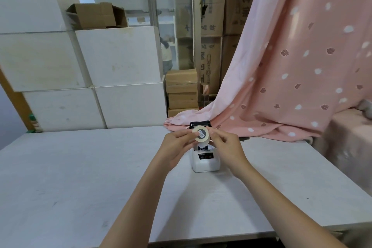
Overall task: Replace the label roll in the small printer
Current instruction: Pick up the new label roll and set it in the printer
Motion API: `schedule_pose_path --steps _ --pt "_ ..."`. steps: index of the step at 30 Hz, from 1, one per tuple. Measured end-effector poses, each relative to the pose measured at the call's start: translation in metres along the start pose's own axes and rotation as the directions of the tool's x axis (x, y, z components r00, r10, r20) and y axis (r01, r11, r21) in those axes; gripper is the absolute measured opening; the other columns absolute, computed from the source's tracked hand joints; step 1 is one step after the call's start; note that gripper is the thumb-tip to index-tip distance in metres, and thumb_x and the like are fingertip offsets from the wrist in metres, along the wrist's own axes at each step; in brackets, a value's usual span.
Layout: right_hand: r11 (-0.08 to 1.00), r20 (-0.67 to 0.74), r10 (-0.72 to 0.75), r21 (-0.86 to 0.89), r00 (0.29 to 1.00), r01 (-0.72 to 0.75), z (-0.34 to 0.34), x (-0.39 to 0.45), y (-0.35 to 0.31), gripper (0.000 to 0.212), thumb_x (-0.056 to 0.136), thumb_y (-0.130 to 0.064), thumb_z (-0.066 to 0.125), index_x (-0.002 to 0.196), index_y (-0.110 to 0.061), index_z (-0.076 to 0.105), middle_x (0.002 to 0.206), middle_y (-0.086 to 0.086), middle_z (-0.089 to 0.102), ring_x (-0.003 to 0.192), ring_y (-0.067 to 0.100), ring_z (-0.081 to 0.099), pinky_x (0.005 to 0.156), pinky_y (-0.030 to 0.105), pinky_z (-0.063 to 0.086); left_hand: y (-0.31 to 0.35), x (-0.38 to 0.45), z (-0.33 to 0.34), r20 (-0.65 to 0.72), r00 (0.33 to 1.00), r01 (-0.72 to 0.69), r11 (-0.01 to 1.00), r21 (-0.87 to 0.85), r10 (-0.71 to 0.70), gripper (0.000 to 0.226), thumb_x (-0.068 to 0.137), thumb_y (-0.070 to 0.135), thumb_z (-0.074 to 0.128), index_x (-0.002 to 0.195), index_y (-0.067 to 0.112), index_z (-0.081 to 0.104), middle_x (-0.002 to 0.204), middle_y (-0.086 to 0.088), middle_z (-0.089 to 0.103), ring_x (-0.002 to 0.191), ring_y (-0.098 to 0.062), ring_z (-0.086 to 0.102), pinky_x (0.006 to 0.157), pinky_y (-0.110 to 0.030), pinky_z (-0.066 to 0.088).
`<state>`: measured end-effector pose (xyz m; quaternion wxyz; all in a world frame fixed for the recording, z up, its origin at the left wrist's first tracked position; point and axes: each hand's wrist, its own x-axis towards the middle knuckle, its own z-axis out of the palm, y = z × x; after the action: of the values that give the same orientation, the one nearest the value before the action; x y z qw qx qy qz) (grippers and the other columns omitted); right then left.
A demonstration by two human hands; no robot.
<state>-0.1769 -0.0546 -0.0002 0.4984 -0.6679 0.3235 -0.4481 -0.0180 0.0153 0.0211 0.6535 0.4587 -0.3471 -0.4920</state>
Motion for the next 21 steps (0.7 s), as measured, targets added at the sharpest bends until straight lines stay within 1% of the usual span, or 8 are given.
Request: schedule_pose_path --steps 3,6,10,13,16,18,19,21 --pt "0.999 0.012 0.010 0.049 1.000 -0.011 0.003 -0.003 0.001 0.031 0.106 -0.027 0.060 0.134 -0.029 0.074 0.118 -0.016 0.079 0.120 0.010 0.071 0.112 0.045 0.053 -0.002 0.002 0.004 -0.020 1.000 -0.019 0.999 -0.030 0.019 0.027 0.087 0.004 0.072 0.111 -0.008 0.069 0.111 -0.018 0.074 0.107 -0.028 0.071 0.091 -0.031 0.058" --pt "0.995 -0.005 0.025 0.094 1.000 -0.024 0.009 -0.006 -0.001 0.033 0.105 -0.024 0.062 0.115 -0.053 0.074 0.107 -0.023 0.081 0.109 0.001 0.074 0.107 0.039 0.057 -0.005 0.004 0.008 -0.030 0.999 -0.039 0.997 -0.060 0.037 0.028 0.087 0.005 0.072 0.112 -0.008 0.069 0.111 -0.017 0.075 0.104 -0.025 0.072 0.090 -0.029 0.058" --pt "0.990 -0.052 0.040 0.135 0.998 -0.033 0.009 -0.005 0.002 0.030 0.103 -0.021 0.067 0.114 -0.047 0.074 0.101 -0.028 0.081 0.103 -0.007 0.074 0.107 0.036 0.056 -0.008 0.005 0.007 -0.009 0.999 -0.041 0.998 -0.042 0.040 0.033 0.088 0.010 0.073 0.116 -0.006 0.067 0.114 -0.017 0.074 0.108 -0.026 0.071 0.093 -0.031 0.057" --pt "0.987 -0.055 0.070 0.151 0.996 -0.061 0.006 -0.004 0.002 0.031 0.098 -0.024 0.073 0.129 -0.024 0.078 0.113 -0.009 0.083 0.113 0.012 0.076 0.109 0.044 0.056 -0.008 0.004 0.003 -0.025 1.000 -0.017 1.000 -0.025 0.016 0.038 0.086 0.015 0.076 0.119 0.000 0.066 0.113 -0.018 0.074 0.107 -0.029 0.071 0.094 -0.034 0.057" --pt "0.986 -0.076 0.109 0.132 0.991 -0.098 0.001 0.002 0.003 0.029 0.098 -0.022 0.073 0.126 -0.018 0.078 0.108 -0.003 0.084 0.109 0.024 0.078 0.105 0.047 0.058 -0.014 0.005 -0.007 -0.093 0.992 -0.066 0.981 0.180 0.084 0.028 0.092 0.025 0.069 0.118 0.013 0.066 0.103 -0.015 0.076 0.096 -0.026 0.074 0.089 -0.038 0.059" --pt "0.987 -0.091 0.141 0.089 0.986 -0.133 -0.006 0.007 0.003 0.031 0.097 -0.024 0.075 0.127 -0.017 0.078 0.109 -0.003 0.084 0.108 0.024 0.078 0.104 0.049 0.059 -0.023 0.006 -0.022 -0.056 0.981 -0.140 0.880 0.455 0.185 0.030 0.097 0.006 0.054 0.119 0.022 0.066 0.101 -0.011 0.074 0.089 -0.023 0.069 0.084 -0.038 0.060" --pt "0.989 -0.092 0.142 0.049 0.986 -0.138 -0.010 0.010 0.003 0.032 0.096 -0.026 0.075 0.127 -0.017 0.078 0.110 -0.003 0.084 0.109 0.026 0.077 0.104 0.050 0.058 -0.029 0.008 -0.031 -0.008 0.979 -0.156 0.770 0.619 0.206 0.050 0.093 -0.007 0.044 0.120 0.028 0.065 0.103 -0.010 0.070 0.086 -0.020 0.064 0.082 -0.037 0.058" --pt "0.990 -0.079 0.131 -0.040 0.988 -0.135 -0.017 0.013 -0.001 0.033 0.097 -0.025 0.075 0.129 -0.016 0.077 0.109 -0.004 0.083 0.107 0.025 0.077 0.103 0.049 0.059 -0.040 0.012 -0.042 0.094 0.985 -0.149 0.451 0.880 0.141 0.074 0.084 -0.014 0.034 0.127 0.041 0.057 0.112 -0.005 0.058 0.090 -0.016 0.054 0.082 -0.032 0.052"
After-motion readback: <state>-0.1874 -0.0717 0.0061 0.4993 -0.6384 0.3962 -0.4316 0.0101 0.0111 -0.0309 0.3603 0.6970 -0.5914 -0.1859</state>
